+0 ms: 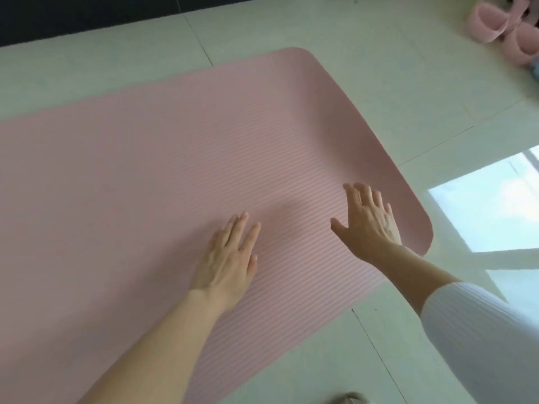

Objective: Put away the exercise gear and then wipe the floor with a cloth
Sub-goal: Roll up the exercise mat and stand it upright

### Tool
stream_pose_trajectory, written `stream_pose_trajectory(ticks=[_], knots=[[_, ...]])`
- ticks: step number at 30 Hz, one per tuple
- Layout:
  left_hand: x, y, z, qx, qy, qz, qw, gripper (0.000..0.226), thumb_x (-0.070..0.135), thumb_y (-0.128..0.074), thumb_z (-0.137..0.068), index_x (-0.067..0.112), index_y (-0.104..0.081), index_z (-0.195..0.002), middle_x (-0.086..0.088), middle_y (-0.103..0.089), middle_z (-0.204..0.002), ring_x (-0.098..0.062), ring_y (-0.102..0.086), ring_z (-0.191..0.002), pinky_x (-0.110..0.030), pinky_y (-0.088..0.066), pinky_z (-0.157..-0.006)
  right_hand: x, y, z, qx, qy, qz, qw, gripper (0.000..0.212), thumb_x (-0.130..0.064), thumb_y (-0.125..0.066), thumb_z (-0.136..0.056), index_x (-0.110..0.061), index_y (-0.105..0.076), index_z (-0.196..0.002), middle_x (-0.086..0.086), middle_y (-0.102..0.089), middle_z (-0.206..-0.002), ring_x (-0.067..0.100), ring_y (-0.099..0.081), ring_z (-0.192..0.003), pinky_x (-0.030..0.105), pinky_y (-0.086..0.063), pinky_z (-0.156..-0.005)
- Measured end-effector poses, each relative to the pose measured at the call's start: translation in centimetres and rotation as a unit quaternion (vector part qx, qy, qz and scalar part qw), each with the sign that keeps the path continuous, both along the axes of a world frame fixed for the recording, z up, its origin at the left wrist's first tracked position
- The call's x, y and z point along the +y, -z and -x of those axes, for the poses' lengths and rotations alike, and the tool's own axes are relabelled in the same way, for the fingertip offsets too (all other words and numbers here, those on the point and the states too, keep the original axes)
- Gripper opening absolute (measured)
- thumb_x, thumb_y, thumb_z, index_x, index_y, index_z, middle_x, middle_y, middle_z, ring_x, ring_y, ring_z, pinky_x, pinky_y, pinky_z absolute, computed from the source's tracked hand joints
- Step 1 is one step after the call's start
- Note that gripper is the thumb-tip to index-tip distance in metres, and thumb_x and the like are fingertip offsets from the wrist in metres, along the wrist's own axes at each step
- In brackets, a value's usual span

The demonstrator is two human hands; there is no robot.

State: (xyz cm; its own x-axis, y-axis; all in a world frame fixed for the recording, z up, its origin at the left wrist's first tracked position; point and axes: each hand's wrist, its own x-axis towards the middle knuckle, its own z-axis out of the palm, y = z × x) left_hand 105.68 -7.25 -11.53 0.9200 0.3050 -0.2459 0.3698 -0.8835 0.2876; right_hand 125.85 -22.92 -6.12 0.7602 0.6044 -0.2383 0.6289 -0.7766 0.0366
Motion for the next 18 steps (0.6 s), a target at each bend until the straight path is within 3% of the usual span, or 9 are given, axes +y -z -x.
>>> stream_pose_trajectory(ticks=[4, 6, 9, 12, 14, 16, 18], knots=[[2.3, 2.0, -4.3, -0.014, 0.054, -0.032, 0.998, 0.059, 0.039, -0.030, -0.088, 0.015, -0.049, -0.138, -0.014, -0.046, -0.145, -0.029, -0.047, -0.131, -0.045, -0.045, -0.099, 0.8, 0.1, -6.4, -0.054, 0.065, -0.035, 0.996, 0.070, -0.043, -0.058, -0.087, -0.011, -0.028, -0.142, 0.009, -0.032, -0.145, 0.029, -0.030, -0.131, 0.045, -0.030, -0.106], [2.5, 2.2, -5.2, 0.026, 0.083, -0.051, 0.995, 0.063, 0.042, -0.024, -0.090, 0.019, -0.034, -0.147, -0.014, -0.030, -0.154, -0.030, -0.031, -0.141, -0.046, -0.032, -0.110, 0.7, 0.0, -8.0, -0.045, 0.121, -0.060, 0.990, 0.072, -0.041, -0.059, -0.087, -0.012, -0.025, -0.144, 0.009, -0.031, -0.146, 0.028, -0.028, -0.132, 0.044, -0.028, -0.106], [1.9, 1.7, -6.9, 0.060, 0.096, -0.037, 0.993, 0.066, 0.042, -0.028, -0.096, 0.024, -0.001, -0.153, -0.007, 0.009, -0.161, -0.028, 0.008, -0.147, -0.045, -0.004, -0.120, -0.2, 0.3, -8.8, -0.007, 0.176, -0.065, 0.982, 0.076, -0.039, -0.060, -0.087, -0.012, -0.021, -0.146, 0.009, -0.027, -0.150, 0.027, -0.024, -0.138, 0.045, -0.024, -0.110], [0.2, 0.7, -8.2, 0.064, 0.040, 0.006, 0.997, 0.069, 0.037, -0.037, -0.097, 0.021, 0.000, -0.153, 0.000, 0.012, -0.161, -0.029, 0.014, -0.146, -0.044, -0.002, -0.120, -1.1, 1.1, -9.4, 0.054, 0.264, -0.064, 0.961, 0.079, -0.043, -0.060, -0.086, -0.010, -0.021, -0.146, 0.014, -0.033, -0.148, 0.030, -0.028, -0.138, 0.047, -0.024, -0.113], [-0.5, 0.7, -8.3, 0.063, 0.017, 0.038, 0.997, 0.069, 0.033, -0.037, -0.098, 0.018, 0.001, -0.153, 0.003, 0.012, -0.161, -0.028, 0.015, -0.146, -0.042, -0.001, -0.120, -1.0, 1.4, -9.6, 0.067, 0.311, -0.091, 0.944, 0.065, -0.046, -0.058, -0.086, -0.010, -0.035, -0.134, 0.014, -0.050, -0.131, 0.032, -0.046, -0.124, 0.048, -0.032, -0.106], [-0.5, 0.8, -8.1, 0.051, 0.017, 0.040, 0.998, 0.068, 0.032, -0.037, -0.098, 0.018, -0.001, -0.153, 0.006, 0.009, -0.161, -0.025, 0.015, -0.146, -0.041, 0.000, -0.120, -0.4, 0.8, -9.7, 0.042, 0.324, -0.161, 0.931, 0.039, -0.044, -0.050, -0.090, -0.011, -0.053, -0.110, 0.011, -0.060, -0.100, 0.031, -0.057, -0.098, 0.042, -0.044, -0.089], [0.0, 0.7, -8.1, 0.039, 0.023, 0.047, 0.998, 0.068, 0.031, -0.041, -0.096, 0.019, -0.007, -0.153, 0.008, 0.000, -0.161, -0.021, 0.011, -0.147, -0.038, -0.003, -0.120, 0.1, -0.1, -9.8, 0.032, 0.315, -0.259, 0.913, 0.033, -0.035, -0.044, -0.092, -0.012, -0.052, -0.070, 0.006, -0.047, -0.063, 0.025, -0.049, -0.067, 0.031, -0.037, -0.059]])
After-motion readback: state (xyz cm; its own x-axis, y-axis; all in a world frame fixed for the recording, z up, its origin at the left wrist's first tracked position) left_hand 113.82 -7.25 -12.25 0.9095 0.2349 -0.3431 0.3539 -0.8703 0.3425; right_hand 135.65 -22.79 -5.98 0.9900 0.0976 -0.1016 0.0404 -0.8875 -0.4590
